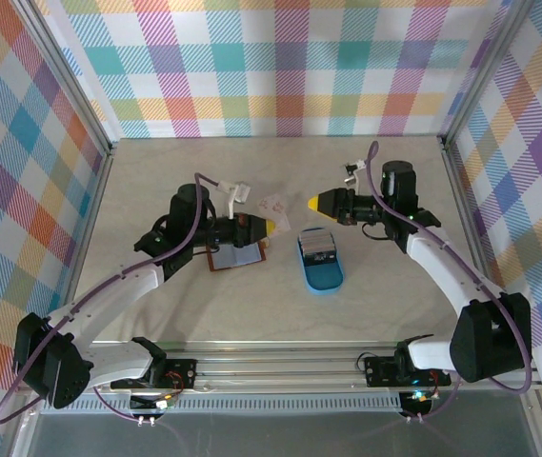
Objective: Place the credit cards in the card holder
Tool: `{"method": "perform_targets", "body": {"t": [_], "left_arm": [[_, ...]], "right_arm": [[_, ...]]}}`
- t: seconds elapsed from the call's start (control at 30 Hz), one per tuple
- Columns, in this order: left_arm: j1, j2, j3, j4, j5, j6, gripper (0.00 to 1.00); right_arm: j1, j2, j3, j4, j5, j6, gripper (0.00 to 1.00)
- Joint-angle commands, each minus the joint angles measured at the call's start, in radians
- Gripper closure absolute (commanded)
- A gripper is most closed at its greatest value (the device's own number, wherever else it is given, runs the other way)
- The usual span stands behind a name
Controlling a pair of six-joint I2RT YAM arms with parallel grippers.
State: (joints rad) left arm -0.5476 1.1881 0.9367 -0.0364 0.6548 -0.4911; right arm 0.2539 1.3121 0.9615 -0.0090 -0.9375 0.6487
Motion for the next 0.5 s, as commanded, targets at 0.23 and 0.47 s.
{"method": "perform_targets", "body": {"t": [0.23,0.47], "left_arm": [[0.041,0.089,0.005,0.055,-0.015,-0.11,1.0],[0.041,0.104,-0.018,0.131,-0.034,-0.15,1.0]], "right_arm": [[0.001,0.019,-0.055,0.071,-0.024,0.067,0.44],[-0.001,0.091,-0.038,0.101,-0.027,0.11,0.44]]}}
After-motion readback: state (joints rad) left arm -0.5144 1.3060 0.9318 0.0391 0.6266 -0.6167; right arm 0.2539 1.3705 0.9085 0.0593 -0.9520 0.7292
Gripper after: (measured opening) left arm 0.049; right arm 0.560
